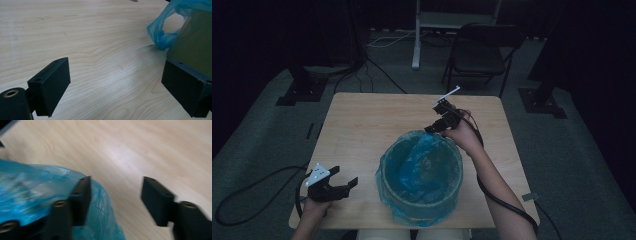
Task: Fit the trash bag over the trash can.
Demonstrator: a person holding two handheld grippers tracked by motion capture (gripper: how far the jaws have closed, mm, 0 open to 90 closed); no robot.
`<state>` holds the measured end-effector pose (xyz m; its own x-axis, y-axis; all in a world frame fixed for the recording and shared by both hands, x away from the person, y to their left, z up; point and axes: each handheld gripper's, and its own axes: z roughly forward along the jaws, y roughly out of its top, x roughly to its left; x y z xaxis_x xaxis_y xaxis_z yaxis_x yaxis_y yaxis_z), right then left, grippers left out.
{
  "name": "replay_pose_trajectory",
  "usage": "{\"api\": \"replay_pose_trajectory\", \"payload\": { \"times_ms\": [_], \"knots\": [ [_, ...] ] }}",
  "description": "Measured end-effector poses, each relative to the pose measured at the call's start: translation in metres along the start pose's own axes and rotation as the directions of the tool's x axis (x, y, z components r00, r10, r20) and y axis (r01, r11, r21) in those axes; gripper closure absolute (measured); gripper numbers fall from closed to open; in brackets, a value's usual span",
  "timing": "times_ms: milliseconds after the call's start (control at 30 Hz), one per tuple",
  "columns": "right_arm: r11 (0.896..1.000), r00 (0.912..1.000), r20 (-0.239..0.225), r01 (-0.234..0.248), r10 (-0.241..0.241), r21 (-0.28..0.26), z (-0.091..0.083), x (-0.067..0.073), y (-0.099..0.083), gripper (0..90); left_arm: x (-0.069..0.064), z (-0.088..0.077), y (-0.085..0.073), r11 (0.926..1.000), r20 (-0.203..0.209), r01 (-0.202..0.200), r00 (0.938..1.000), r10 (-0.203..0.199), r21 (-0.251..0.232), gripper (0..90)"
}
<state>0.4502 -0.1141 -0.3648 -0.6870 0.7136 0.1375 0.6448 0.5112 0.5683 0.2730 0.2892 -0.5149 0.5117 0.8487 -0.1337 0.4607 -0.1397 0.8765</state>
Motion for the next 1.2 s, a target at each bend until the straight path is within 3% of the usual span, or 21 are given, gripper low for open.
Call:
{"api": "replay_pose_trajectory", "payload": {
  "times_ms": [67,100,133,167,233,300,333,367,400,567,600,633,833,1000,1067,1133,1200],
  "knots": [
    [0.997,0.9996,0.014,-0.024,0.025,-0.068,-0.018,-0.004,-0.006,17.2,0.001,-0.002,0.0,1.0,-0.001,0.002,1.0,-0.002,-0.005,9.0],
    [0.997,0.9996,0.014,-0.024,0.025,-0.068,-0.018,-0.004,-0.006,17.2,0.002,-0.003,0.0,1.0,-0.004,0.006,1.0,-0.006,-0.005,9.0],
    [0.988,0.9991,0.006,-0.042,0.043,-0.147,-0.031,-0.009,-0.015,14.7,0.003,-0.005,0.0,1.0,-0.011,0.005,0.9999,-0.005,-0.003,9.0],
    [0.988,0.9991,0.006,-0.042,0.043,-0.147,-0.031,-0.009,-0.015,14.7,0.004,-0.007,0.0,1.0,-0.013,0.002,0.9999,-0.002,-0.006,9.0],
    [0.979,0.9988,0.02,-0.04,0.045,-0.199,-0.043,-0.014,-0.025,12.3,0.007,-0.011,0.0,0.9995,-0.011,0.024,0.9996,-0.024,-0.019,9.0],
    [0.961,0.9967,0.059,-0.038,0.056,-0.272,-0.053,-0.021,-0.044,12.3,0.011,-0.018,-0.001,0.9988,-0.01,0.036,0.9993,-0.036,-0.035,9.0],
    [0.961,0.9967,0.059,-0.038,0.056,-0.272,-0.053,-0.021,-0.044,12.3,0.012,-0.02,-0.002,0.9986,-0.02,0.035,0.9991,-0.036,-0.038,9.0],
    [0.952,0.9955,0.058,-0.053,0.074,-0.3,-0.055,-0.025,-0.055,12.3,0.014,-0.023,-0.003,0.9983,-0.027,0.034,0.999,-0.035,-0.047,9.0],
    [0.952,0.9955,0.058,-0.053,0.074,-0.3,-0.055,-0.025,-0.055,12.3,0.015,-0.026,-0.005,0.9976,-0.029,0.039,0.9988,-0.04,-0.058,9.0],
    [0.928,0.9951,0.044,-0.067,0.089,-0.366,-0.055,-0.032,-0.09,12.2,0.019,-0.037,-0.012,0.9954,-0.055,0.028,0.9979,-0.034,-0.091,9.0],
    [0.928,0.9951,0.044,-0.067,0.089,-0.366,-0.055,-0.032,-0.09,12.2,0.019,-0.038,-0.013,0.996,-0.056,0.02,0.9981,-0.025,-0.087,9.0],
    [0.924,0.9956,0.049,-0.056,0.08,-0.378,-0.053,-0.033,-0.101,12.3,0.018,-0.038,-0.015,0.9975,-0.065,0.007,0.9978,-0.011,-0.071,9.0],
    [0.917,0.9949,0.068,-0.042,0.075,-0.397,-0.047,-0.031,-0.129,12.2,0.017,-0.037,-0.019,0.9993,-0.075,-0.005,0.9972,0.002,-0.037,9.0],
    [0.913,0.9932,0.076,-0.05,0.088,-0.404,-0.037,-0.03,-0.158,12.2,0.015,-0.036,-0.022,0.9996,-0.13,-0.015,0.9913,0.018,0.022,8.9],
    [0.909,0.9907,0.072,-0.076,0.116,-0.41,-0.032,-0.033,-0.173,12.2,0.015,-0.036,-0.024,0.9993,-0.13,-0.013,0.9914,0.017,0.035,8.9],
    [0.896,0.9882,0.048,-0.11,0.145,-0.43,-0.03,-0.036,-0.185,12.2,0.014,-0.036,-0.025,0.9988,-0.135,-0.024,0.9905,0.03,0.043,8.8],
    [0.889,0.9795,0.041,-0.161,0.197,-0.429,-0.025,-0.041,-0.204,12.3,0.014,-0.036,-0.026,0.9982,-0.132,-0.024,0.9907,0.031,0.054,5.5]
  ]
}}
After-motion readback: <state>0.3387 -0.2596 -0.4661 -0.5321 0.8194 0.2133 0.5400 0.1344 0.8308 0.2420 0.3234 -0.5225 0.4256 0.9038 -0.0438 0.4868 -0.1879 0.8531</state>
